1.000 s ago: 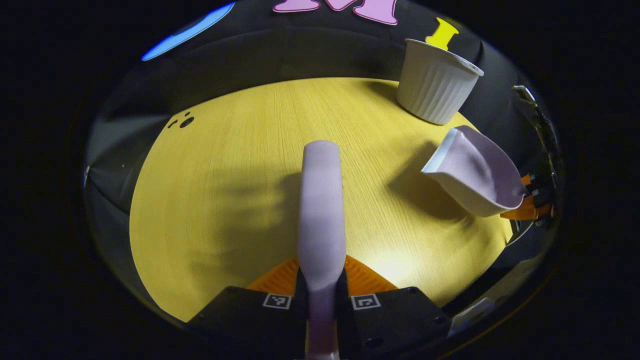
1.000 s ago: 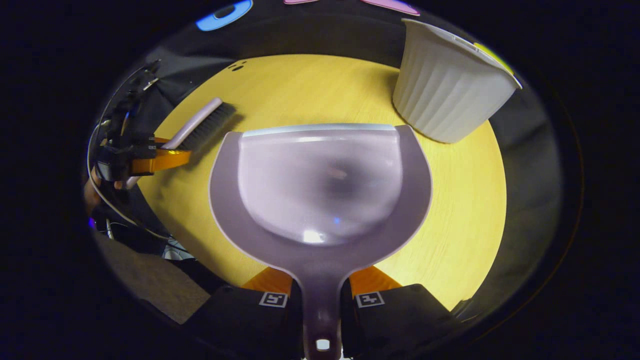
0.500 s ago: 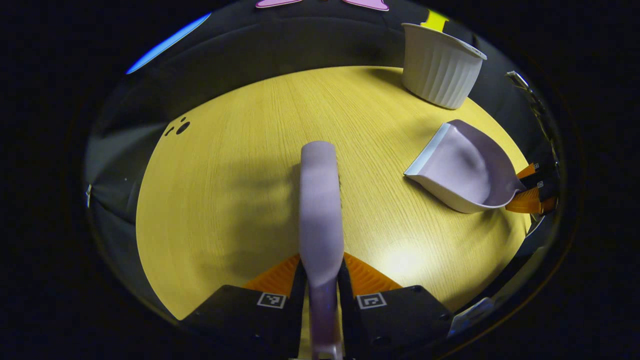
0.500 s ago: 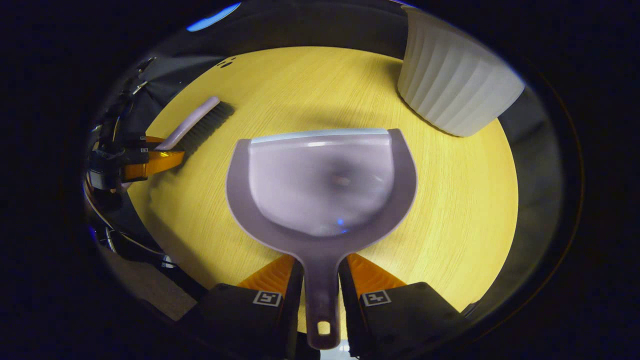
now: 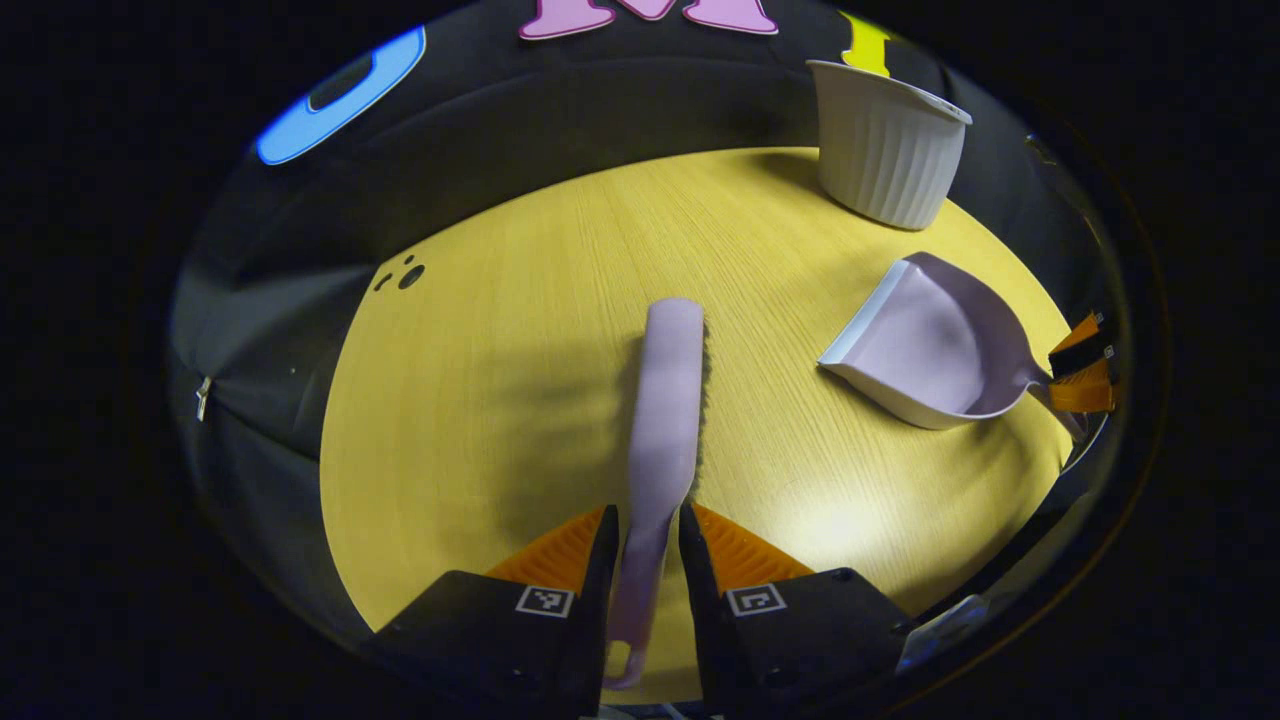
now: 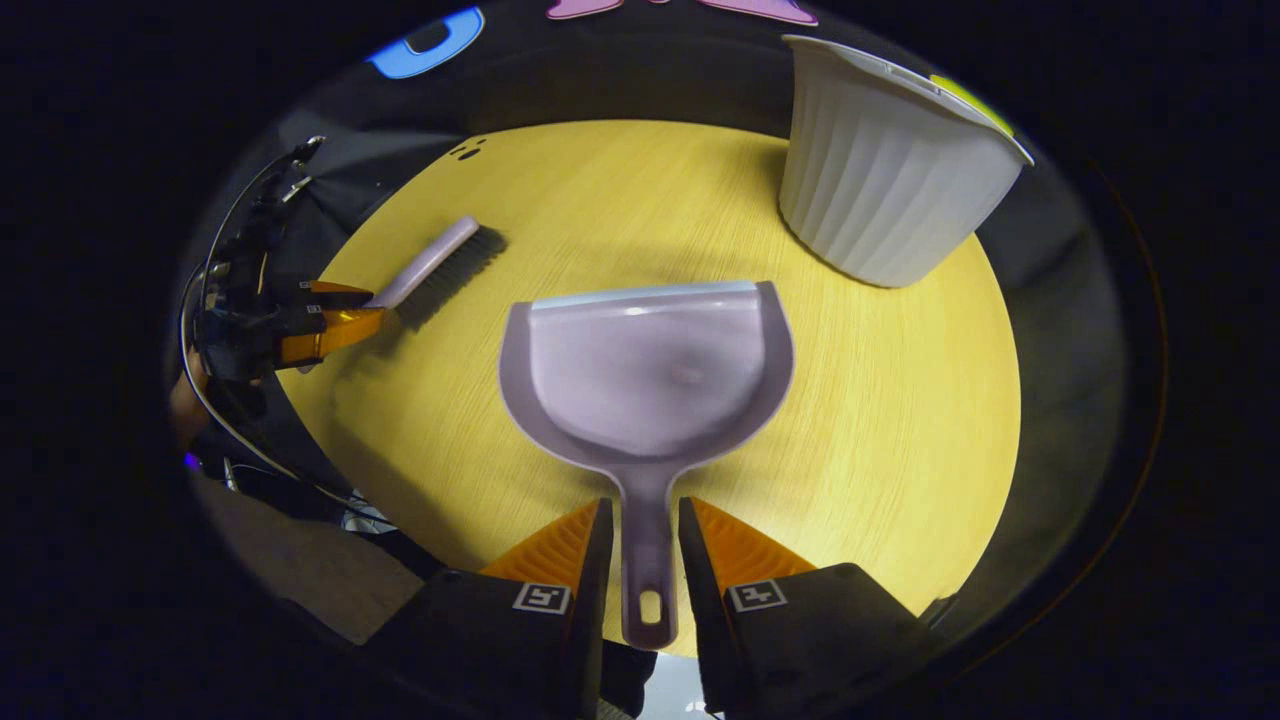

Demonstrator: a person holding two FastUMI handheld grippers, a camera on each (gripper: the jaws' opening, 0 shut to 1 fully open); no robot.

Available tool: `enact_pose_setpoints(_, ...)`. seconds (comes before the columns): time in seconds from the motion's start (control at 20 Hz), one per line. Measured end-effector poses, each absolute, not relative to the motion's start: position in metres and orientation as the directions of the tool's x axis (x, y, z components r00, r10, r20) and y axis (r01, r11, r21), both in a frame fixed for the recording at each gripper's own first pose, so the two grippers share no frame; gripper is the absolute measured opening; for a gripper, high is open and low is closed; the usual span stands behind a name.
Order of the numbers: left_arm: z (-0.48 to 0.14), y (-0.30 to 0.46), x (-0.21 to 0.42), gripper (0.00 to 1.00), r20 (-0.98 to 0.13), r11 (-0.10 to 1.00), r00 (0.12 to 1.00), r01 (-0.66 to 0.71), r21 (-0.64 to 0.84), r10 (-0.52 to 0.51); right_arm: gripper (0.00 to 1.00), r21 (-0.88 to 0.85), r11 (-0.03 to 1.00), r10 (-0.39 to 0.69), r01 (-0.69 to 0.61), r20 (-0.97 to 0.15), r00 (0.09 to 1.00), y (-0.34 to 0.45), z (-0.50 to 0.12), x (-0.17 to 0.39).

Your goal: Pick up the small broom and dustpan from the desktop, sweep the trash into the dustpan with the broom, and then empty the trash into the garbage bin.

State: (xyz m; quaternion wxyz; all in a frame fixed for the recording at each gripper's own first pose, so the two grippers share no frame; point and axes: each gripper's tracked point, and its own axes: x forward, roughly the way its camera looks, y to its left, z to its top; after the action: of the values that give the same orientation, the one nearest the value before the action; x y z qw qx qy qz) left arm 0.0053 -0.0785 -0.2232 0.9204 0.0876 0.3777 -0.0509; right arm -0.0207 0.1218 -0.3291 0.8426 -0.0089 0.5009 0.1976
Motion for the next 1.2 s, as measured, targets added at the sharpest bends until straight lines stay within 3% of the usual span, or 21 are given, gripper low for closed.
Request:
enact_pose_setpoints(0.3, -0.146, -0.086, -0.004, 0.41, -0.580, 0.976, 0.814, 0.155, 0.155, -0.037, 0.42, 0.223, 0.904, 0.404, -0.366, -0.728, 0.554, 0.137, -0.251, -0.005)
enact_pose_setpoints(0.6, -0.030, -0.115, 0.001, 0.41, -0.314, 0.985, 0.944, 0.141, 0.100, -0.103, 0.42, 0.160, 0.891, 0.450, -0.424, -0.430, 0.783, 0.142, -0.133, 0.035)
enact_pose_setpoints(0.9, 0.069, -0.139, -0.019, 0.41, 0.001, 0.981, 0.981, 0.194, -0.011, -0.194, 0.43, 0.104, 0.908, 0.419, -0.406, -0.203, 0.885, 0.132, -0.073, 0.045)
enact_pose_setpoints(1.2, 0.071, -0.140, -0.025, 0.41, -0.005, 0.978, 0.981, 0.195, -0.071, -0.196, 0.43, 0.105, 0.910, 0.415, -0.402, -0.209, 0.885, 0.139, -0.076, 0.040)
